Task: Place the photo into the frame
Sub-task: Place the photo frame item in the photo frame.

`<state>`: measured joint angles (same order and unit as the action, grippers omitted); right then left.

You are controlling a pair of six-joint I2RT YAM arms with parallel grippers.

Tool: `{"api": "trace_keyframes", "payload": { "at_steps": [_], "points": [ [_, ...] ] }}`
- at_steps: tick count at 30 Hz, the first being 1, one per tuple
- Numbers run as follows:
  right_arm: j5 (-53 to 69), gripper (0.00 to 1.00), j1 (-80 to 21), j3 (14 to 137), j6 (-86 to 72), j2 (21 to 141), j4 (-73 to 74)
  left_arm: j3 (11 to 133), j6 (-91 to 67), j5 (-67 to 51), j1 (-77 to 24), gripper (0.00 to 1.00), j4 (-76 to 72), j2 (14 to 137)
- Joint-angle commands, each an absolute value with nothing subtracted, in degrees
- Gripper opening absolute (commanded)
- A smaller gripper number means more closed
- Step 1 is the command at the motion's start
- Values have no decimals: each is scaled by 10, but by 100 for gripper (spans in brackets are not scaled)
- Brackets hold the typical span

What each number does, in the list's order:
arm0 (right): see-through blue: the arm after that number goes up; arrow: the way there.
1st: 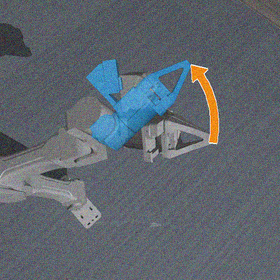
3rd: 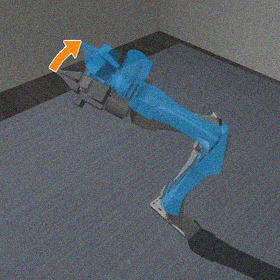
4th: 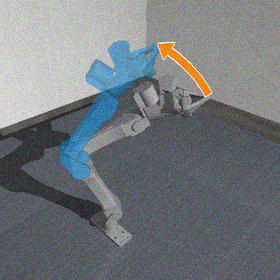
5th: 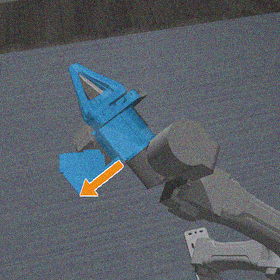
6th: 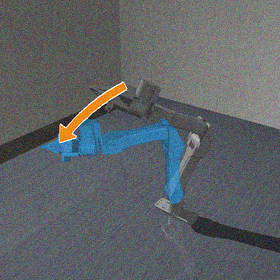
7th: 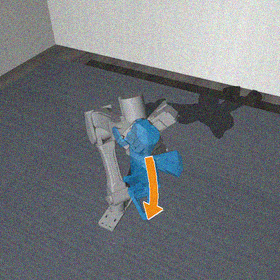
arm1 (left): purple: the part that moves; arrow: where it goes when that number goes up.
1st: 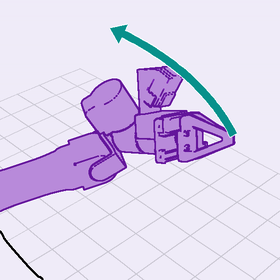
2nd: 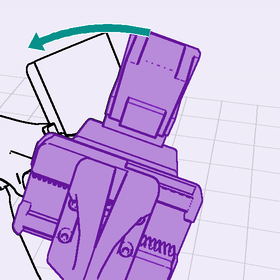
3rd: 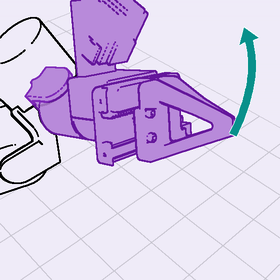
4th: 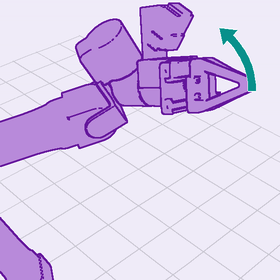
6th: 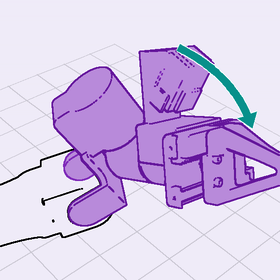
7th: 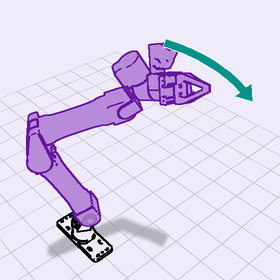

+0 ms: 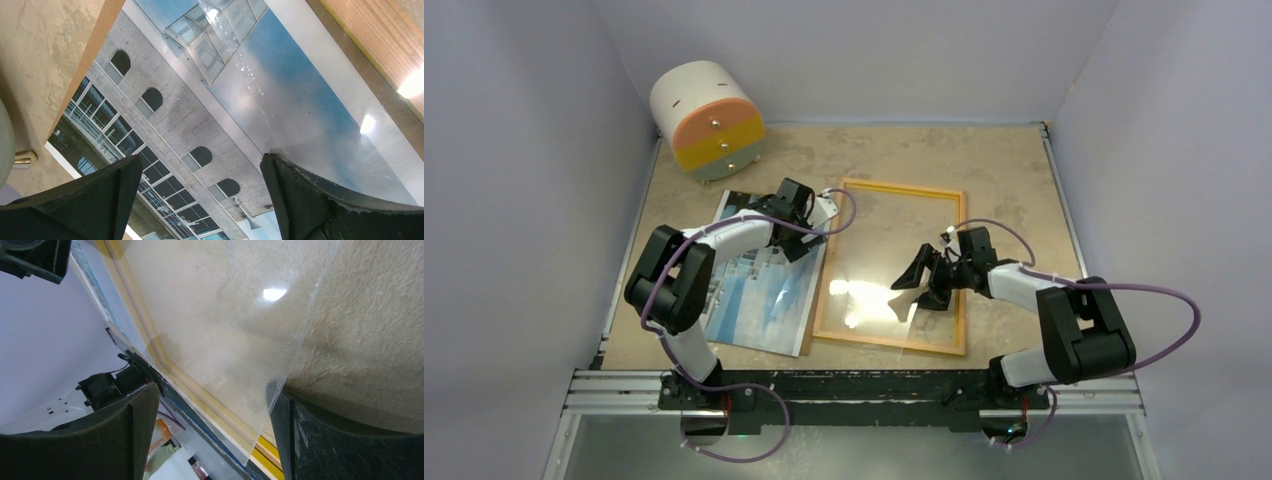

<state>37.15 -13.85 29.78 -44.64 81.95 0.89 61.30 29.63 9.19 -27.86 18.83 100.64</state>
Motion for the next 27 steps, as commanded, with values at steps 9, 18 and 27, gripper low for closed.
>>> {"api": "trace_keyframes", "payload": {
  "at_steps": [9,18,27],
  "points": [
    [319,66,-146,171,-529,769,-133,605,292,38,-291,100,229,1018],
    [196,5,-146,268,-450,659,-4,612,296,39,-290,100,240,1012],
    [252,0,-145,364,-338,804,92,617,293,38,-291,100,239,1015]
  ]
}}
